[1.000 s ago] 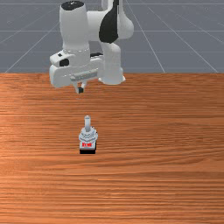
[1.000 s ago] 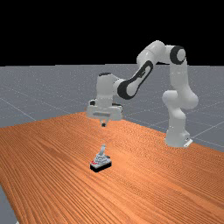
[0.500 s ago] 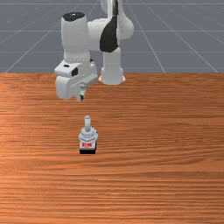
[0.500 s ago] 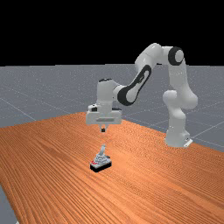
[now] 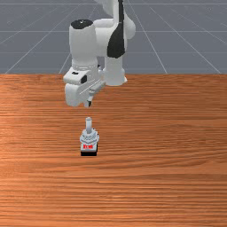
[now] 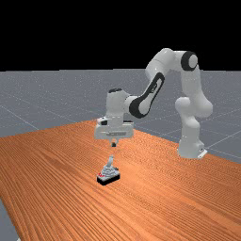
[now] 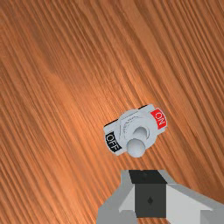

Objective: Turn on the trigger

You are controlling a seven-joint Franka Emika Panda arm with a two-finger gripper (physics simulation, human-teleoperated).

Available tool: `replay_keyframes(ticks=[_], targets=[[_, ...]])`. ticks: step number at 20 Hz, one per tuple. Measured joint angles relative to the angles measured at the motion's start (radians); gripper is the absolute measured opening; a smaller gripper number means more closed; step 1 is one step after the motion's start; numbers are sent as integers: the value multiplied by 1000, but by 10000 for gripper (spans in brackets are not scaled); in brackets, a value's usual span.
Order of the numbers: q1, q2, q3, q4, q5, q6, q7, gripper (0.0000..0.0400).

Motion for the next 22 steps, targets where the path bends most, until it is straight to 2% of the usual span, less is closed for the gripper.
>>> replay_keyframes(ticks=[6,7,11,12,14,15,16,17,18,21,22], targets=[[26,-4,9,-10,-6,9,43,0],[33,14,2,16,-12,-31,88,0],[33,60,3,29,-10,-23,88,0],[56,45,-15,-11,-60,44,138,0],[89,44,-33,-15,-121,43,209,0],[86,42,-20,-17,-97,45,197,0],[67,34,7,-34,-31,75,145,0],[47,37,30,-22,28,38,91,0],[76,30,3,-35,-30,51,180,0],[86,13,-8,-61,-31,58,247,0],[120,8,-39,-71,-164,60,281,0]])
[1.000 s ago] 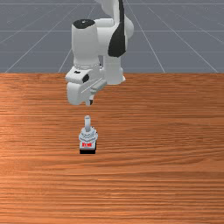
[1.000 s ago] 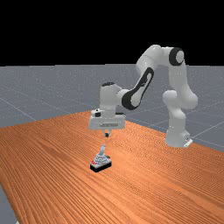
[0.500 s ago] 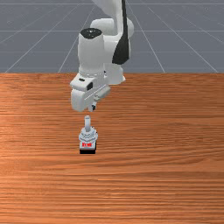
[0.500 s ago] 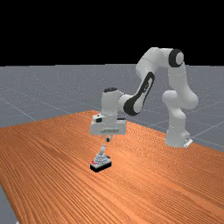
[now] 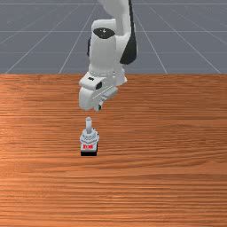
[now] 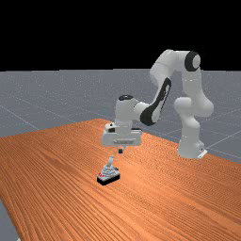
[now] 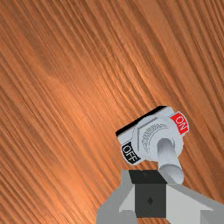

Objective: Turn on the trigger

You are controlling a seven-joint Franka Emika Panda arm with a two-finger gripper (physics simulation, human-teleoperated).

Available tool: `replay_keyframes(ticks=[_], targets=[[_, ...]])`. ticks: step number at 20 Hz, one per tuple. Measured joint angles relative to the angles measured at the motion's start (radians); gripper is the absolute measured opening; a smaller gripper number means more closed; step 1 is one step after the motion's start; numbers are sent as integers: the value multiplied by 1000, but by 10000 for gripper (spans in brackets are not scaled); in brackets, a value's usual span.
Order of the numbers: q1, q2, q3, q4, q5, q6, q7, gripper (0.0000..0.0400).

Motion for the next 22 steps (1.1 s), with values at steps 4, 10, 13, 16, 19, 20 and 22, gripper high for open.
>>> replay_keyframes(ticks=[4,10,13,16,19,20,22], targets=[[-61,10,59,-8,170,24,-154,0],[-53,43,48,-24,141,91,-127,0],[-55,50,36,-10,153,67,-83,0],[-72,53,34,-6,156,66,-115,0],[-87,58,47,1,155,65,-186,0],[-90,62,50,2,155,71,-200,0],[-90,73,50,2,157,82,-196,0]])
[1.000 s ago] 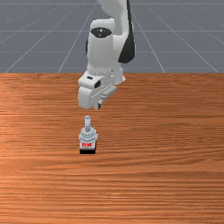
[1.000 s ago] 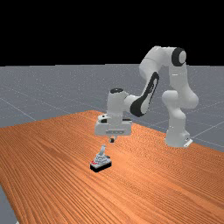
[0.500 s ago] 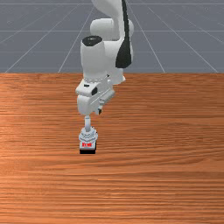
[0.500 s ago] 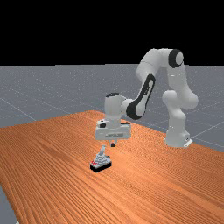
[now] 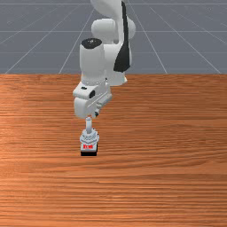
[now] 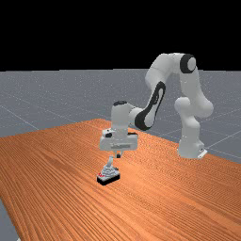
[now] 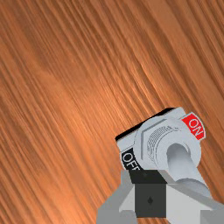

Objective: Turn on the trigger

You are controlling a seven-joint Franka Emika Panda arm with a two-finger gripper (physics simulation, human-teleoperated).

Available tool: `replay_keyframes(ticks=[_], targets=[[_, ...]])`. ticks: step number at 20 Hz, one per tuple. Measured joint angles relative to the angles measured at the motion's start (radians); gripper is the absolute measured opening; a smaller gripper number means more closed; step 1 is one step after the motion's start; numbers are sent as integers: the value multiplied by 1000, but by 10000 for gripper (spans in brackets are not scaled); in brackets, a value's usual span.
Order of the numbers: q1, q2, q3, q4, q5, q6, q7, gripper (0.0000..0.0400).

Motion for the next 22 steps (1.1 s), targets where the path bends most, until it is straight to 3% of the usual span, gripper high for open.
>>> replay_keyframes(ticks=[3,5,6,7,8,9,11,12,13,16,18,20,21,22], targets=[[-6,13,6,3,23,2,8,0],[29,12,-25,-2,-38,11,73,0],[7,11,1,-2,-3,8,14,0],[18,18,-5,18,-7,-33,49,0],[43,10,-26,-4,-47,9,93,0],[21,9,1,-4,-9,6,36,0],[25,9,1,-4,-9,7,44,0],[47,9,-19,-6,-42,9,92,0],[27,8,4,-5,-13,7,36,0],[44,7,-10,-9,-31,11,80,0],[0,10,34,-4,55,-2,-2,0],[-15,7,47,-8,83,-7,-30,0],[20,-7,15,-52,18,93,36,0],[23,-7,14,-49,15,83,41,0]])
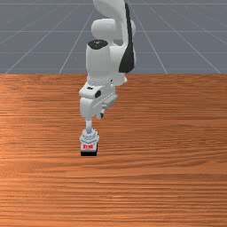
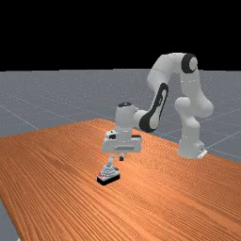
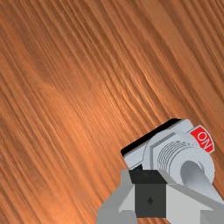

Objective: Turn on the trigger

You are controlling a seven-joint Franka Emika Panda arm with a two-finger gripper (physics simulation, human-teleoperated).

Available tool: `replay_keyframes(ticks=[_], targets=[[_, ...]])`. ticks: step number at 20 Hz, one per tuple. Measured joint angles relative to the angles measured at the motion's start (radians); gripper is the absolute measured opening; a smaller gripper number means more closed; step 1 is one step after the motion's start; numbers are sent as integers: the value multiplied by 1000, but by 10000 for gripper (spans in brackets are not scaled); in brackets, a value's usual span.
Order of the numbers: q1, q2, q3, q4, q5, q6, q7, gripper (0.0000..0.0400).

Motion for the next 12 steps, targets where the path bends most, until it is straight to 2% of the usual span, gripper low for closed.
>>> replay_keyframes(ticks=[1,3,4,6,7,9,12], targets=[[36,6,-36,22,-69,-55,65,0],[52,5,-51,17,-98,-53,93,0],[6,1,-5,13,-26,-52,-14,0],[4,-6,-3,1,-26,-47,-23,0],[14,2,-13,26,-31,-108,18,0],[20,-10,-22,-5,-23,-53,61,0],[9,-7,-29,0,-18,-55,57,0]])
